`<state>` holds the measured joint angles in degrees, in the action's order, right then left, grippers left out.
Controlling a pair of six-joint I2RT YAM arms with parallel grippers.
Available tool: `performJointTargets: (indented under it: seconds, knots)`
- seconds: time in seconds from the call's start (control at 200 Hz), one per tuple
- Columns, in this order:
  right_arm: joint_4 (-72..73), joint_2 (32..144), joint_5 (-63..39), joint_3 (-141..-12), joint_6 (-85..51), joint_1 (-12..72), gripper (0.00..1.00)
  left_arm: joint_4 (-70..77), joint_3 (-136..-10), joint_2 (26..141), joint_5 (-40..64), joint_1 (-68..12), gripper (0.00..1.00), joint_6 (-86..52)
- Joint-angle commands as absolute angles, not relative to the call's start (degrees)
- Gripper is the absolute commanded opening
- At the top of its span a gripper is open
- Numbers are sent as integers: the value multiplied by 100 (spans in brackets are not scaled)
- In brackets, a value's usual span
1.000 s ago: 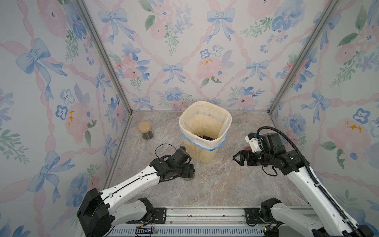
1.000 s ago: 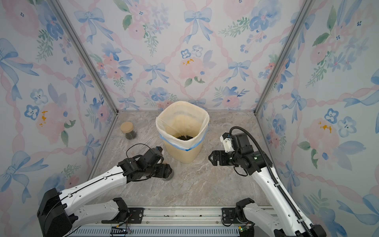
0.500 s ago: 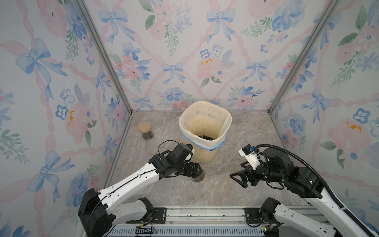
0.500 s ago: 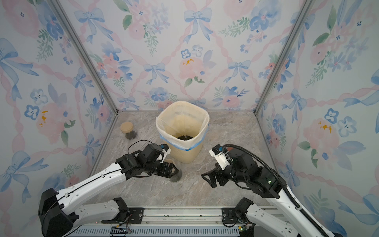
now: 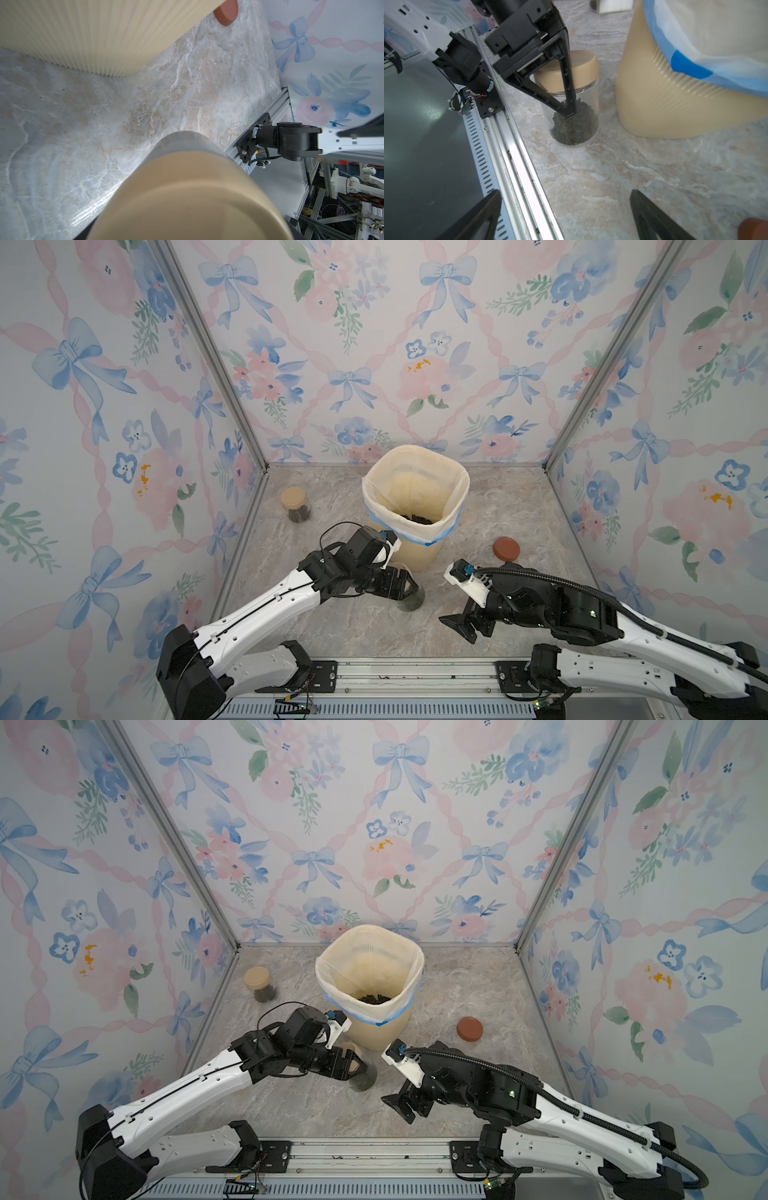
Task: Empty moldy tea leaves from jars
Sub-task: Pick up the jar from the center of the board.
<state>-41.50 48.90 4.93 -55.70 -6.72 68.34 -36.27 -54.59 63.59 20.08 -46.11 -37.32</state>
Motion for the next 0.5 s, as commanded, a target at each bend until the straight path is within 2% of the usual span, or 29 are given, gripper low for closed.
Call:
performJointTargets:
  seconds: [0.0, 0.225, 0.495]
  knots:
    - [-3272, 5156, 1139, -5484, -260, 6908, 98, -3348, -5626, 5977, 2224, -4627, 51, -3966]
    - [-2081, 5706, 1490, -5302, 387, 7146, 98, -3322, -5630, 5640, 2245, -4610, 51, -4182]
    - [-1725, 6378, 1368, -5518, 672, 7216, 98, -3287, -5675, 5323, 2264, -4583, 52, -4340]
